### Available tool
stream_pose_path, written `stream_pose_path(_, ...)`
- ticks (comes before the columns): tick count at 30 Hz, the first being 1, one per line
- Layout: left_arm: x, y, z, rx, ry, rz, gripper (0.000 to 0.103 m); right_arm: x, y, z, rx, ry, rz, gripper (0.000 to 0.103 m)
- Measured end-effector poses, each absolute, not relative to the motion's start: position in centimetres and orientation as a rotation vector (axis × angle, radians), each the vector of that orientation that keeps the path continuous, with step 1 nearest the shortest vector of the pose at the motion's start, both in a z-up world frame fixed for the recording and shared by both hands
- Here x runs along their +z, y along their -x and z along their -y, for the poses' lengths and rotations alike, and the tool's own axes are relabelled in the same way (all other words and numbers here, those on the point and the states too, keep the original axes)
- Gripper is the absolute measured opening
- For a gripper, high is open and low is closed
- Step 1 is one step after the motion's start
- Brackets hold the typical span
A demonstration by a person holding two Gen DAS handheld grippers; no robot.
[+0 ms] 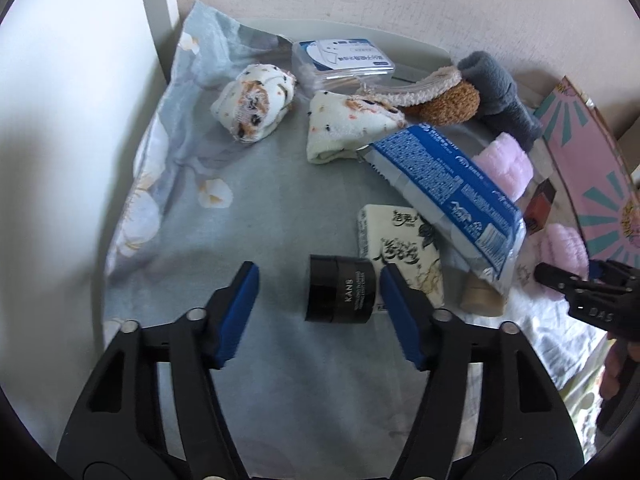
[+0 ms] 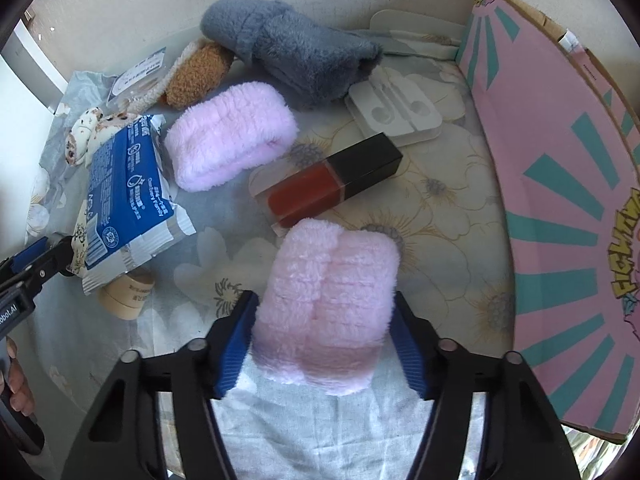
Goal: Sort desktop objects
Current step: 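Reach both tools down, right to pink hair tie, left to black jar, then carry pink hair tie with right tool while left tool carries black jar to box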
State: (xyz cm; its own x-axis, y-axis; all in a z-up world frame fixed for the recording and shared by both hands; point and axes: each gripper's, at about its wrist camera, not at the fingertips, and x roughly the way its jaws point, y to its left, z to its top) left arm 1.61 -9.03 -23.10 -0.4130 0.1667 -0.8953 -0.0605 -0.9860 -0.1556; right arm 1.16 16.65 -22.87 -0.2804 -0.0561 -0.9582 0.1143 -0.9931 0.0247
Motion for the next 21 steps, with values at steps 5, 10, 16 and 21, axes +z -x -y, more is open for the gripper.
stream_pose_path(5,-23.2,-1.4,9.0,2.492,1.599,0.195,0.039,-22.8,-1.3,-16.8,-2.452,-1.815,-0.103,0.044)
stream_pose_path(10,-23.0,-1.4,8.4,2.486,1.583,0.164,0.032,-22.7,-1.9,-17.2,-2.465,-1.806,-0.104,0.043)
stream_pose_path(16,-22.7,-1.5,8.8,2.497,1.591,0.147,0.031,-22.2,-2.6,-17.7,-2.483,-1.786,-0.096,0.043)
stream_pose_path(21,-21.8,-1.7,9.3,2.510,1.592,0.118,0.031,-21.1,-3.1,-18.3,-2.497,-1.760,-0.089,0.043)
